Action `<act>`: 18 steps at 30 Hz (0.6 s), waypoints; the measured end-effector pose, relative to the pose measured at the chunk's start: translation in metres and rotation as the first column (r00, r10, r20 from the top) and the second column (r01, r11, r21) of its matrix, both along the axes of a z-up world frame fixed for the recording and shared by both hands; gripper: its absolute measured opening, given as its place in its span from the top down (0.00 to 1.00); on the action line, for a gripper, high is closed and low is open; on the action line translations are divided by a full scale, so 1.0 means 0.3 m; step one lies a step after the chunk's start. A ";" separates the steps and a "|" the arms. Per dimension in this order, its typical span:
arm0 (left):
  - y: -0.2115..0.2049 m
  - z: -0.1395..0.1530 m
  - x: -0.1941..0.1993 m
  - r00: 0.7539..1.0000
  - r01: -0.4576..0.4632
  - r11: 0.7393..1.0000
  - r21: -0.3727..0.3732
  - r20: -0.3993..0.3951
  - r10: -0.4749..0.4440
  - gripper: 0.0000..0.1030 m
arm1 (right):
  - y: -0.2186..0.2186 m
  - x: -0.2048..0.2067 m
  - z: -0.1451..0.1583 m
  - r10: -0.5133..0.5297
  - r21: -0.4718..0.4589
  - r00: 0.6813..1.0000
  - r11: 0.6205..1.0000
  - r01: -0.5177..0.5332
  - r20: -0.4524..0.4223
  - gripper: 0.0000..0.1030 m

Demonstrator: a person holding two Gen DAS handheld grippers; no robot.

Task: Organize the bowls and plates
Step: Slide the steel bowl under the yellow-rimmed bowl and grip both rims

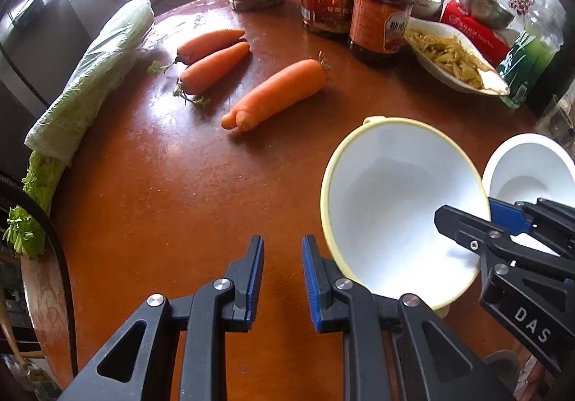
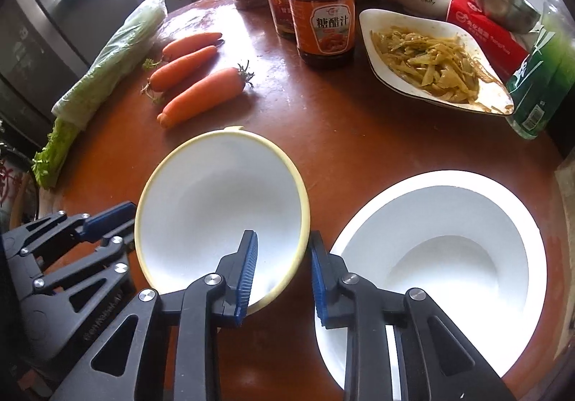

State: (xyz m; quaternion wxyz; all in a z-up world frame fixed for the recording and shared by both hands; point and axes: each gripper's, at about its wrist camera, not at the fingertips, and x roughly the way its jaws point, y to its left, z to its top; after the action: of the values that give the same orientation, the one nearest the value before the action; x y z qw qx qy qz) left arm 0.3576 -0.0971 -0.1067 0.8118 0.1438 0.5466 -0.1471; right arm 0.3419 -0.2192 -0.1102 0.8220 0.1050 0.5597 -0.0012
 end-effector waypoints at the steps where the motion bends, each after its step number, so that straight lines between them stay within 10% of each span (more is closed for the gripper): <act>1: -0.003 -0.001 -0.003 1.000 0.000 1.000 0.004 0.003 0.000 0.79 | 0.002 0.001 0.000 0.002 -0.008 1.000 1.000 -0.002 -0.001 0.72; 18: 0.023 0.014 0.006 0.999 -0.020 0.996 -0.081 -0.033 0.017 0.84 | -0.038 -0.021 0.017 -0.019 0.021 0.998 1.000 0.018 0.053 0.85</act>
State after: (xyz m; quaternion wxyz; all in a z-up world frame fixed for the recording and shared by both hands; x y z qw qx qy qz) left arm 0.3595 -0.0904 -0.1025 0.8094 0.1030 0.5543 -0.1640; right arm 0.3357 -0.2305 -0.1050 0.8355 0.1183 0.5366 -0.0003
